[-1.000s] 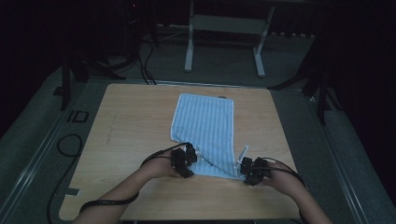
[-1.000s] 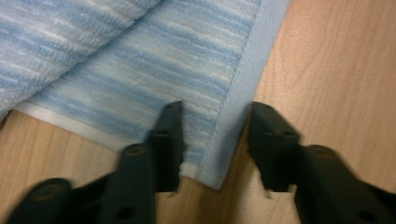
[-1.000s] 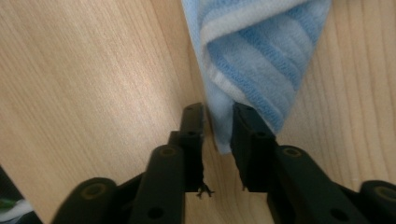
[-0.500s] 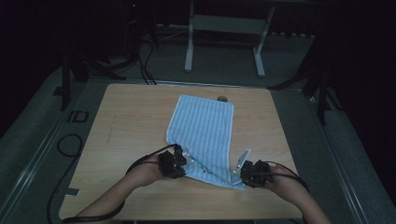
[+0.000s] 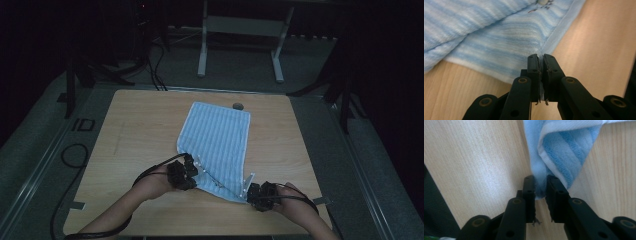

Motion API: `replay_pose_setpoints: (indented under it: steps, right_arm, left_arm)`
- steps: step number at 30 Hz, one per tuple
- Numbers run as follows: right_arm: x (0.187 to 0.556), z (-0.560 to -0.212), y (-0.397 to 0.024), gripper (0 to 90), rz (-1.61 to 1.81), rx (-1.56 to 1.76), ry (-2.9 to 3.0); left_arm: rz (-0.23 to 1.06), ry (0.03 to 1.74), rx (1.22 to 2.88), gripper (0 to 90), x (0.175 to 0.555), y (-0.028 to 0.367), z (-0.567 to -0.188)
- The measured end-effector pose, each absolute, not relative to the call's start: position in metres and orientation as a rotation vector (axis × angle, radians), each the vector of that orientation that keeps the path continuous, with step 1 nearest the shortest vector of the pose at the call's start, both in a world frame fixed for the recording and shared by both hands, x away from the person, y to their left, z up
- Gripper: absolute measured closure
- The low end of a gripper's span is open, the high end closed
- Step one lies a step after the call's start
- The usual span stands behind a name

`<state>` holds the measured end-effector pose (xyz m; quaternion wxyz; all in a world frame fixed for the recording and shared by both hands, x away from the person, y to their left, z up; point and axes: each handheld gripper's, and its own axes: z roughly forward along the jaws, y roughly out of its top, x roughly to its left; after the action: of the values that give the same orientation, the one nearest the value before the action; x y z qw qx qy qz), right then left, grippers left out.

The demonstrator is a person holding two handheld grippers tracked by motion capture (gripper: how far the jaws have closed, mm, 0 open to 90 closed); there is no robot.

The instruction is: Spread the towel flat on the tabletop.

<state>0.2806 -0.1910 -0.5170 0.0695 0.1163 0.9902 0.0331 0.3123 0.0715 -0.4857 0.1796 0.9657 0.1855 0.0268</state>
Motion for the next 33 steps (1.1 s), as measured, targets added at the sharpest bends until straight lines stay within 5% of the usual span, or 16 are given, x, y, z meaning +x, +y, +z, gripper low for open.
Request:
replay_pose_setpoints:
  steps: [14,16,18,20,26,33]
  right_arm:
    - [0.258,-0.437,-0.202,84.4,0.315,0.332,2.940]
    - [0.244,-0.438,-0.199,82.5,0.330,0.284,3.024]
    - [0.235,-0.443,-0.196,70.9,0.382,0.244,3.099]
    - [0.233,-0.442,-0.195,70.8,0.467,0.259,3.129]
    - [0.261,-0.436,-0.197,78.2,0.415,0.308,3.006]
    - [0.295,-0.469,-0.180,80.1,0.355,0.361,3.031]
  left_arm:
    - [0.131,0.465,2.690,85.0,0.281,0.092,-0.443]
    - [-0.009,0.386,2.724,84.8,0.260,0.095,-0.446]
    - [-0.207,0.323,2.749,82.3,0.249,0.096,-0.459]
    - [-0.242,0.327,2.753,75.3,0.246,0.098,-0.467]
    - [-0.114,0.444,2.730,65.7,0.268,0.109,-0.468]
    - [0.058,0.501,2.741,60.8,0.291,0.107,-0.485]
